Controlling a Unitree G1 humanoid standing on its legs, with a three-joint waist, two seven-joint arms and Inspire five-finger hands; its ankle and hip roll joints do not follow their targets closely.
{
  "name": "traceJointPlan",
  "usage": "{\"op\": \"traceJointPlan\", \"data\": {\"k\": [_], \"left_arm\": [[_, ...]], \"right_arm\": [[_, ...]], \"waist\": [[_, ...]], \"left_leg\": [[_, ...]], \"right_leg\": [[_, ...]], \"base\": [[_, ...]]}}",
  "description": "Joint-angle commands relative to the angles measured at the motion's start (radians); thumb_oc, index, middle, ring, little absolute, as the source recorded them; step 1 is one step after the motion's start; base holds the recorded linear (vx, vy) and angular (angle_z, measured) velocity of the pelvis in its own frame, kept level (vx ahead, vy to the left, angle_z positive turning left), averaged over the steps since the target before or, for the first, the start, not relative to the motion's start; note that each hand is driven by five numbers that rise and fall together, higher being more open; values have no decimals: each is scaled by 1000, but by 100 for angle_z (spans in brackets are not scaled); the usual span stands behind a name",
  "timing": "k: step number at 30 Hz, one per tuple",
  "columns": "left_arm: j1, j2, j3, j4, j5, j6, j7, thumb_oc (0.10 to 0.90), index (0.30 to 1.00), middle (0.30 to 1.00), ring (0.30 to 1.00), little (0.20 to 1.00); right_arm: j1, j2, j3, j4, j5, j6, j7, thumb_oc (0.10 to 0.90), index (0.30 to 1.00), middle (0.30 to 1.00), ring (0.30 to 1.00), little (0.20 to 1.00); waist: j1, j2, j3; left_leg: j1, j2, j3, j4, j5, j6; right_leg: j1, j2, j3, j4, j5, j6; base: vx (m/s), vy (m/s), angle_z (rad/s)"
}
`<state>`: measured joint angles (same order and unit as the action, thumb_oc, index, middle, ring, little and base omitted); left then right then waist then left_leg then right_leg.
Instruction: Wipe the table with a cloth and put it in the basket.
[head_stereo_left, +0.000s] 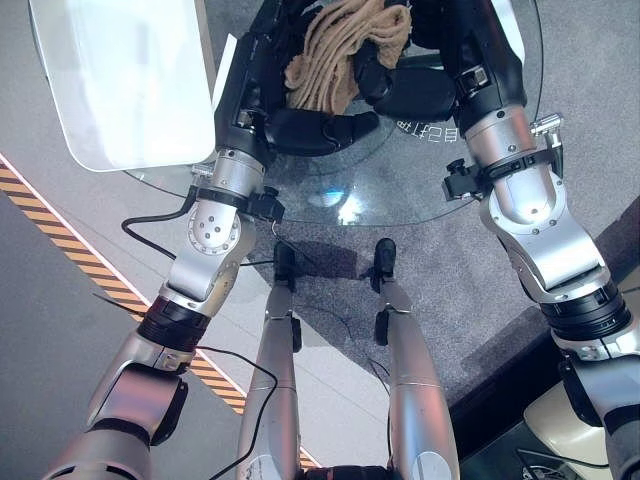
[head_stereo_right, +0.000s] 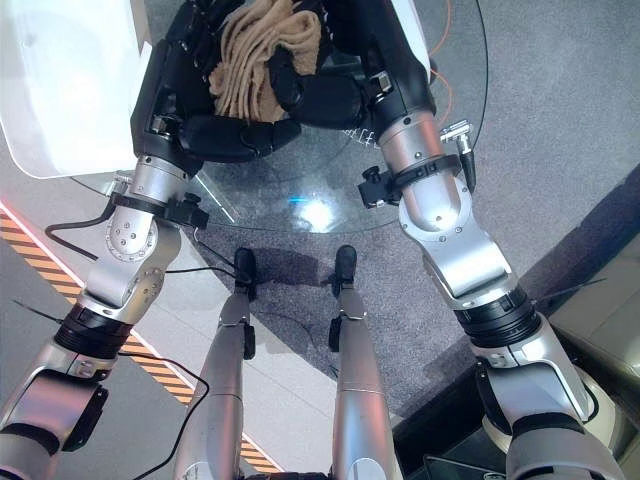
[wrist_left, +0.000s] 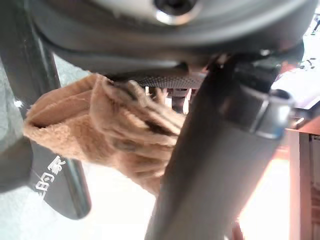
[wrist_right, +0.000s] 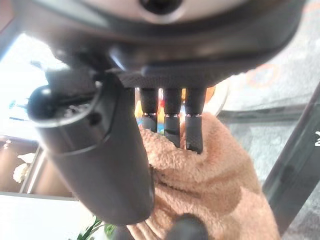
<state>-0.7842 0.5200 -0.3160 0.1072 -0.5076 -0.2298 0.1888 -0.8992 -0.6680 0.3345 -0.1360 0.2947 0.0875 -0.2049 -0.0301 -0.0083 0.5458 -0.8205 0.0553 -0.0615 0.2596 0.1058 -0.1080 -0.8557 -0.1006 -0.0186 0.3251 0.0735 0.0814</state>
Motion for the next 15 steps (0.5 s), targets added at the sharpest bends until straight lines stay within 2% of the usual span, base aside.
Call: {"op": "traceJointPlan", "data": {"k": [1, 9, 15], "left_arm": [[-117, -4, 15, -76, 51, -76, 5, 800, 900, 900, 900, 900], [-130, 4, 11, -59, 138, -91, 51, 800, 900, 900, 900, 900], [-136, 4, 12, -53, 110, -87, 56, 800, 900, 900, 900, 900]], "right_arm": [[-205, 51, -75, -251, 64, -195, 2, 100, 300, 300, 300, 200], [-203, 66, -77, -248, 61, -198, 4, 100, 300, 300, 300, 200], [-220, 70, -67, -251, 76, -187, 7, 100, 300, 300, 300, 200]], "waist": [[14, -22, -26], [15, -24, -26], [17, -26, -26]], "left_leg": [[57, -46, 77, -58, 3, 73], [53, -46, 72, -55, 4, 72], [49, -46, 70, -49, 3, 72]], "right_leg": [[83, 66, -47, -24, -44, -10], [80, 68, -47, -21, -45, -12], [77, 71, -47, -16, -47, -14]], "base": [[0, 0, 0], [0, 0, 0], [0, 0, 0]]}}
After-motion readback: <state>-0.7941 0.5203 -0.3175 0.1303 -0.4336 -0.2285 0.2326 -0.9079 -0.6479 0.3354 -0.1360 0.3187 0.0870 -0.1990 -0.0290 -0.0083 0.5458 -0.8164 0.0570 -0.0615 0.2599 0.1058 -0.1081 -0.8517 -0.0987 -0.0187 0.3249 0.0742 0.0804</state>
